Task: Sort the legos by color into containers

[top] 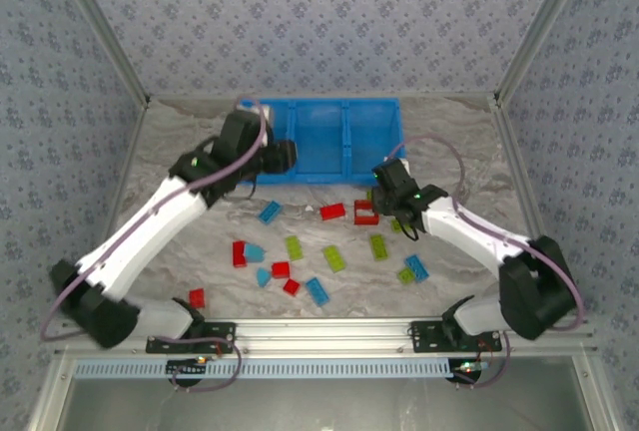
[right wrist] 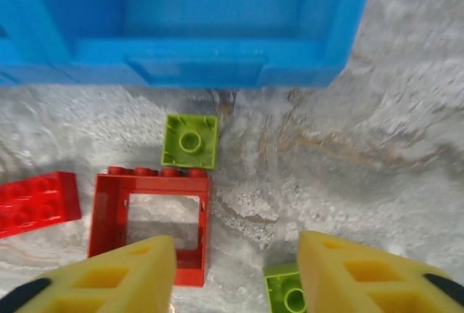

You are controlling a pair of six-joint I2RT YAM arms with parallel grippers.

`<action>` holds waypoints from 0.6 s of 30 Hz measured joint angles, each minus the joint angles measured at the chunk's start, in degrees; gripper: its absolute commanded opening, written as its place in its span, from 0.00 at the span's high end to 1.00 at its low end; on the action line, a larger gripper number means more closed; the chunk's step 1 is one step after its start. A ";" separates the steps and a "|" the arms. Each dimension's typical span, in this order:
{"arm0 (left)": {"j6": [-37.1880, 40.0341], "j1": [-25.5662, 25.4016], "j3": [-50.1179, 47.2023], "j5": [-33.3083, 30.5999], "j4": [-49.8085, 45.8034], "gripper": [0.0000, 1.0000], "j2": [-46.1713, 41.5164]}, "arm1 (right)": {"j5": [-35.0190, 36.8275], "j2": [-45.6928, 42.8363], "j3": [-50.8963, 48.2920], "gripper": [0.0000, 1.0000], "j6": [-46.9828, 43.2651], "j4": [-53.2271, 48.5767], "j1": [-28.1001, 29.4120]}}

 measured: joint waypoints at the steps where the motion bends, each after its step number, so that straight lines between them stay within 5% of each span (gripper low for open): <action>1: -0.81 -2.27 -2.73 -0.28 0.85 0.39 -2.51 | -0.26 1.68 0.46 0.55 0.09 0.02 -0.11; 7: -6.36 -14.80 -16.63 -5.01 3.34 0.39 -12.24 | -2.12 9.86 2.60 0.60 0.98 0.94 -0.96; 18: -10.80 -20.52 -21.40 -10.78 3.65 0.39 -18.71 | -3.93 13.97 2.69 0.80 3.76 3.65 -1.49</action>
